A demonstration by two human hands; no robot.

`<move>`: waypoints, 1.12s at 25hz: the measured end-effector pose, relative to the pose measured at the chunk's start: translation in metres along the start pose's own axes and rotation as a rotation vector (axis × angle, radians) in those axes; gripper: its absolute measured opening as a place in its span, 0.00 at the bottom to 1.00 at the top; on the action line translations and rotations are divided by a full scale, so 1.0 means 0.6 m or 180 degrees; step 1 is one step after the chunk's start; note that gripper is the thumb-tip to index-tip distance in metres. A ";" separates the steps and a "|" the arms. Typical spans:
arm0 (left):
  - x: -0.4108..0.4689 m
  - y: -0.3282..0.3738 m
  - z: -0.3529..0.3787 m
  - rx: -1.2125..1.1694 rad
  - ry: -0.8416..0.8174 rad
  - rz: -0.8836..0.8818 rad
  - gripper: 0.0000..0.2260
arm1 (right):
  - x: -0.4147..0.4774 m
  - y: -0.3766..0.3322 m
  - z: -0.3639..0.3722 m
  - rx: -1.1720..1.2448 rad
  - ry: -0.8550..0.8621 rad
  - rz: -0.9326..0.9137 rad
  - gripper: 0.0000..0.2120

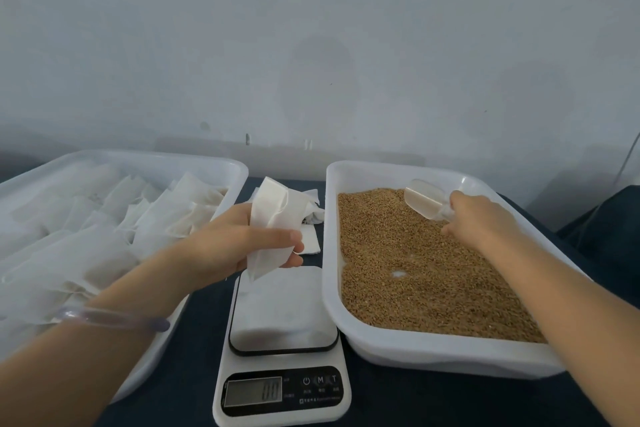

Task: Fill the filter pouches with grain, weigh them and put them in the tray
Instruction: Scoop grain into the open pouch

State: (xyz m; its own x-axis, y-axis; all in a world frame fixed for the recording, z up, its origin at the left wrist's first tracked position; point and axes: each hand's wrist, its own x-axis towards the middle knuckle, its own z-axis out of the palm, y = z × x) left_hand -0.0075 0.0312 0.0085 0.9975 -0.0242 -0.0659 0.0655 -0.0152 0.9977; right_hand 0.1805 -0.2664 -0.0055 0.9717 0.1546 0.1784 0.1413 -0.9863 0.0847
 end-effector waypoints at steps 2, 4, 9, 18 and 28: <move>0.001 -0.001 -0.001 -0.0044 -0.0019 0.0019 0.07 | 0.009 -0.009 0.008 -0.0064 -0.0012 0.0001 0.13; 0.003 -0.002 -0.002 -0.0015 -0.0063 0.0037 0.04 | 0.016 -0.019 0.014 0.0139 -0.0103 -0.0077 0.13; 0.008 -0.004 -0.004 0.0051 -0.0093 0.0052 0.10 | 0.013 -0.034 0.035 0.1129 -0.0659 -0.0330 0.11; 0.006 0.000 0.000 0.0131 -0.0055 0.0038 0.12 | -0.020 0.028 -0.009 0.0507 -0.0817 -0.0541 0.10; 0.048 0.038 0.139 0.1145 0.0486 0.0807 0.10 | -0.128 0.061 -0.023 0.1250 -0.0745 -0.0730 0.13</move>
State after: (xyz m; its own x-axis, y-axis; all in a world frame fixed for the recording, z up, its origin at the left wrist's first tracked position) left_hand 0.0207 -0.0529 0.0282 0.9750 0.0752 0.2092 -0.1669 -0.3743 0.9122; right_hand 0.1084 -0.3139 -0.0026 0.9173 0.3970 -0.0298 0.3726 -0.8825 -0.2870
